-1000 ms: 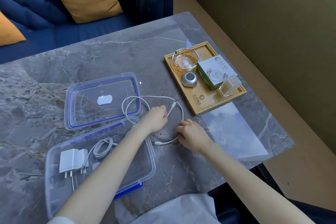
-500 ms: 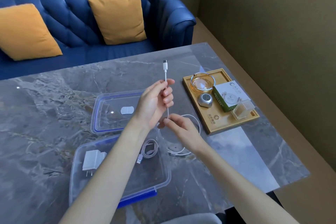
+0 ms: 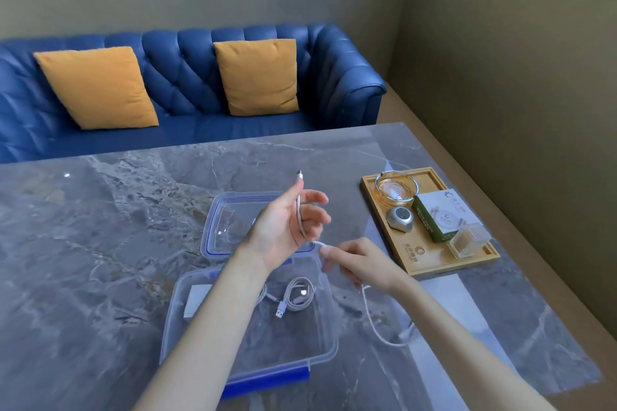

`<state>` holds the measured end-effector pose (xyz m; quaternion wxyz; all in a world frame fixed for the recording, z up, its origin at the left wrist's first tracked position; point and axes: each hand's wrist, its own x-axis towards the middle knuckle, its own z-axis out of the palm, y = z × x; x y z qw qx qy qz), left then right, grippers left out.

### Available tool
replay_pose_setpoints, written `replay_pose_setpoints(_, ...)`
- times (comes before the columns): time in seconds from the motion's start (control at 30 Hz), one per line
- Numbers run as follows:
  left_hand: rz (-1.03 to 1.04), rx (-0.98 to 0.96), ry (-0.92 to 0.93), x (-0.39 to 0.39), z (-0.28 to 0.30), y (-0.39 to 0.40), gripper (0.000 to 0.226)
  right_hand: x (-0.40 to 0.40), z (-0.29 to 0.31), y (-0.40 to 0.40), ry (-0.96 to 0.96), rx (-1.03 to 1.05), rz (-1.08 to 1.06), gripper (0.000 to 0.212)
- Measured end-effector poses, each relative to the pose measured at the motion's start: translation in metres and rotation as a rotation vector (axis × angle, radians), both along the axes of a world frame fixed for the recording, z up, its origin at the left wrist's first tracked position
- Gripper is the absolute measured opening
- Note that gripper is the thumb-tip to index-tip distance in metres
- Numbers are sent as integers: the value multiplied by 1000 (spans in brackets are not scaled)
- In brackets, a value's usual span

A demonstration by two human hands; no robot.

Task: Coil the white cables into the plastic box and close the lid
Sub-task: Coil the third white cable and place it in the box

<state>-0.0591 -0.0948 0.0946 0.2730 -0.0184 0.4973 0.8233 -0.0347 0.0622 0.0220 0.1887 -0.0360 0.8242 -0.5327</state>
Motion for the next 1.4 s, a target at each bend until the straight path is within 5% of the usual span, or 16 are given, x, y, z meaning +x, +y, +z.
replay_pose_setpoints(0.2, -161, -340, 139, 22, -13, -5, 51, -21, 21, -1, 46, 136, -39, 43)
replay_pose_setpoints(0.4, 31, -544, 160, 26, -39, -1, 45, -23, 59, -28, 53, 41, -74, 30)
replay_pose_setpoints(0.67, 251, 28, -160, 8, -45, -7, 48, 24, 39, -51, 501, 270, 74, 25)
replay_pose_setpoints(0.8, 263, 191, -129, 4, -34, -19, 49, 48, 11, -51, 597, 444, 270, 37)
replay_pose_setpoints(1.0, 9, -61, 102, 26, -9, -30, 44, 31, -1, -31, 541, 627, 277, 49)
replay_pose_setpoints(1.2, -425, -259, 184, 50, -9, -34, 43, 6, 24, -21, 216, 558, 319, 38)
replay_pose_setpoints(1.4, -265, -535, 63, 52, -35, -24, 42, -11, 50, -28, 280, 485, 205, 20)
